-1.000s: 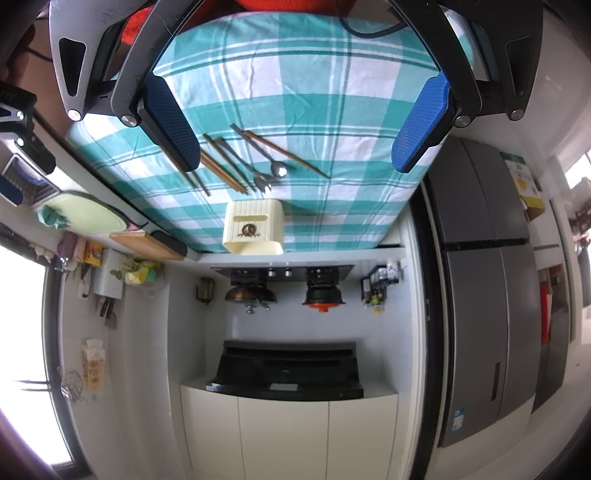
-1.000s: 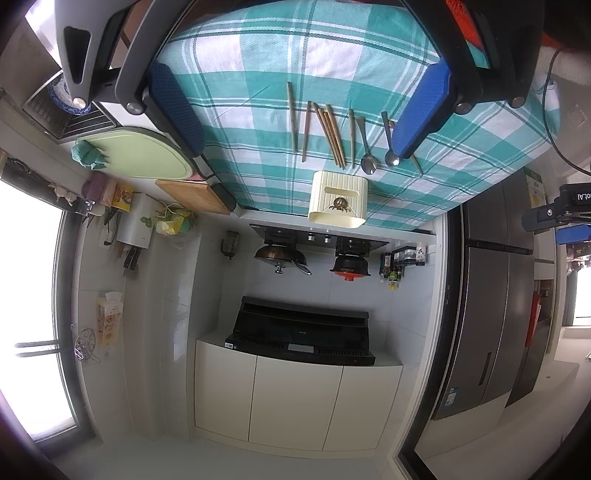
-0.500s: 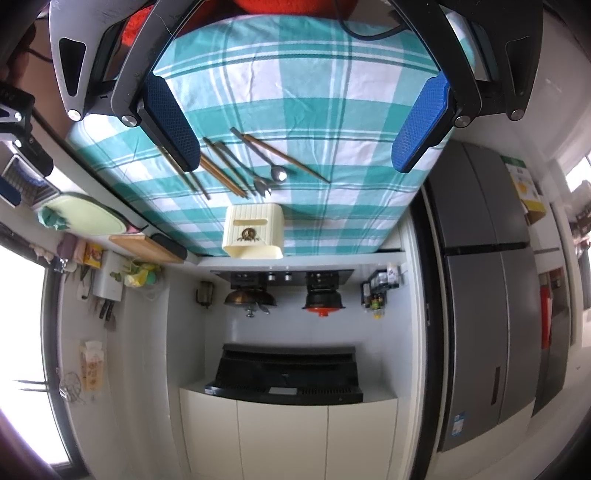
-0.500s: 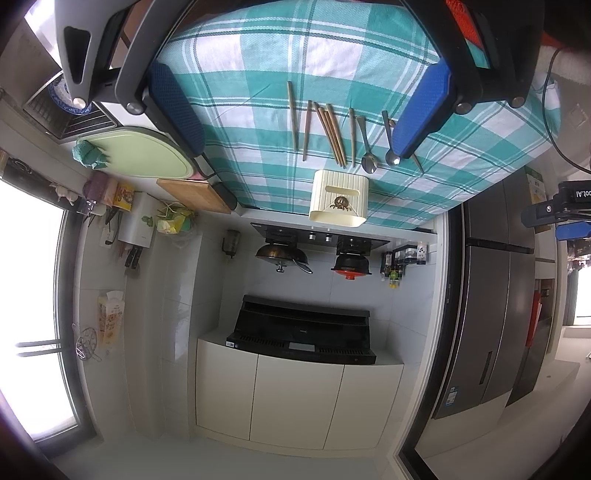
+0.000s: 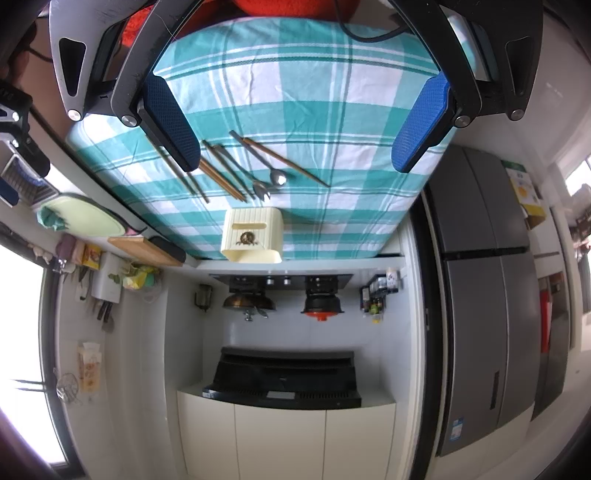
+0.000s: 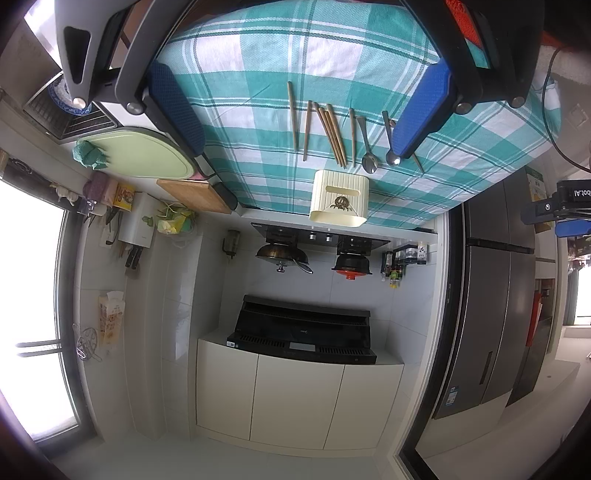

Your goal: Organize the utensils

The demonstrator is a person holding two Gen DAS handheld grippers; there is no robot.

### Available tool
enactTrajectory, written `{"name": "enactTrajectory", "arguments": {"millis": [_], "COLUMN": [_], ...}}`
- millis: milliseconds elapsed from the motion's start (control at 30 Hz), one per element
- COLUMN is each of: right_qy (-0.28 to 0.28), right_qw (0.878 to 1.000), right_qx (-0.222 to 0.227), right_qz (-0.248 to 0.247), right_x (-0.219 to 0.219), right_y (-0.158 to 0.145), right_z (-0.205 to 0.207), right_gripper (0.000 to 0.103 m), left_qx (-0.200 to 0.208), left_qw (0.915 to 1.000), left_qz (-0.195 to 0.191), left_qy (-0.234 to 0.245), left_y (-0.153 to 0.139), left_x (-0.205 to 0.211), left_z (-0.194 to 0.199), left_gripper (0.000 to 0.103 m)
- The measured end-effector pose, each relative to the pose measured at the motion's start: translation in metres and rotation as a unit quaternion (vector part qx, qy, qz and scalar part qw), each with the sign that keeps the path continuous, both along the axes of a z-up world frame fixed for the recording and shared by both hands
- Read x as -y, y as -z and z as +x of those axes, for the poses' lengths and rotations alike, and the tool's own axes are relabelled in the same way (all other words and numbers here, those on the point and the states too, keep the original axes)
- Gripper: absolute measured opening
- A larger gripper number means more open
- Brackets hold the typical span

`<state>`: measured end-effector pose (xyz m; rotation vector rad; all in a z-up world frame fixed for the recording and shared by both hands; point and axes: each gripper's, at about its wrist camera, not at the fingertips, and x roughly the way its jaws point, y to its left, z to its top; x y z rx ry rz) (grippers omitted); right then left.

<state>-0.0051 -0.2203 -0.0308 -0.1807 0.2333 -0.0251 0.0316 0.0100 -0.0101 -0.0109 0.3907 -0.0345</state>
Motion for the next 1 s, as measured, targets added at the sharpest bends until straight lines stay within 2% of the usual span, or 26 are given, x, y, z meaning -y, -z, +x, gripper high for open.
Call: {"name": "enactTrajectory", "arguments": {"millis": [133,300,1000], "right_qy": [0.001,0.001,0.004], "right_qw": [1.000,1.000,1.000], "right_qx": [0.003,-0.004,-0.014], "right_qz": [-0.009,0.006,0.020], "right_x": [-0.0003,0.0012,0.0025], "right_y": [0.0005,0.0012,0.0041], "right_z": [0.0002,0.0002,0.0015], "right_gripper": [0.103,0.103,0.103], "left_qx": [0.000,0.000,-0.002], "left_qw": [1.0000,1.0000,1.0000], "left_qz": [0.000,0.000,0.000], "left_qy": [0.000,0.000,0.000], "left_y": [0.0001,0.0002,0.0009], "left_x": [0.0001,0.0004,0.0009], "left_z": [-0.0002,-0.0003,0.0013], "left_gripper": [0.103,0.103,0.103]}}
